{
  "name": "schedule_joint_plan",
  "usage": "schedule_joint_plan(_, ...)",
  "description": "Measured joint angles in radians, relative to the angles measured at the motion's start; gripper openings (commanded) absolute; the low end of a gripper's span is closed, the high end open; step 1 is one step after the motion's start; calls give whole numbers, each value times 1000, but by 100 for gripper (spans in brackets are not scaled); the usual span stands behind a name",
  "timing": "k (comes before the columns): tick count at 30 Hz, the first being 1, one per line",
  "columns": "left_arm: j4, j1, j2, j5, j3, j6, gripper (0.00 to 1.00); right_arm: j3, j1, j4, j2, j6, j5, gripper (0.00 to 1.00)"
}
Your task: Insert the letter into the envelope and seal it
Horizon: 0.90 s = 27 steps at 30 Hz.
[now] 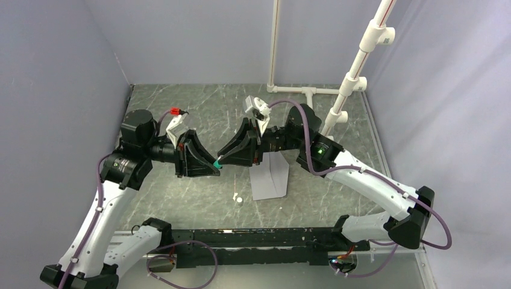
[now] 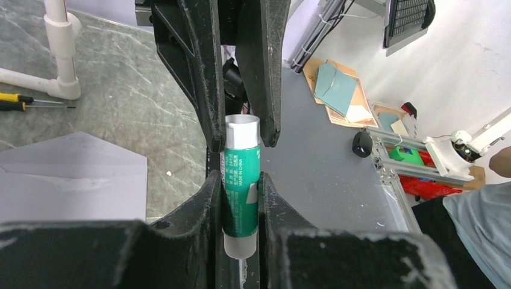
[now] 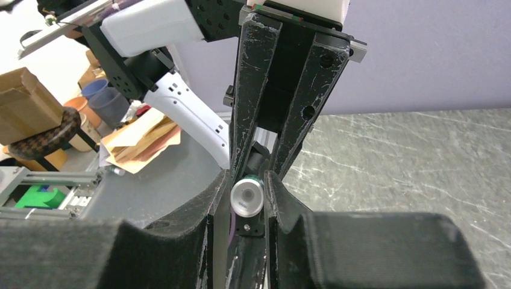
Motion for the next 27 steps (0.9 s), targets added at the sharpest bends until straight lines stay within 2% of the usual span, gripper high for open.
schedule_joint_plan(3, 7, 0, -3, -8, 10, -10, 2, 12, 0, 3, 4, 16, -2, 12)
schedule_joint_plan(6, 14, 0, -8, -38, 14, -34, 3, 13, -3, 5, 4, 27, 10, 11)
schedule_joint_plan(9, 14, 0, -17, -77, 16, -45, 2, 20, -7, 2, 9, 35, 27, 0)
schedule_joint_plan(14, 19, 0, -43, -210, 27, -66, 2, 68, -15, -27, 39, 64, 82, 0)
schedule_joint_plan(19, 11, 1, -61, -418, 31, -46, 2, 114, -6, -94, 72, 140, 305, 0)
schedule_joint_plan(23, 0, 4, -31, -506, 31, -20, 2, 168, 8, -208, 108, 253, 518, 0)
schedule_joint_plan(24, -5, 5, -20, -512, 31, -16, 2, 168, 10, -223, 109, 278, 552, 3)
schedule_joint_plan(25, -8, 5, -10, -511, 31, -14, 2, 159, 11, -228, 108, 304, 579, 22)
schedule_joint_plan(27, -13, 5, 5, -494, 31, -13, 3, 124, 9, -203, 92, 328, 589, 49)
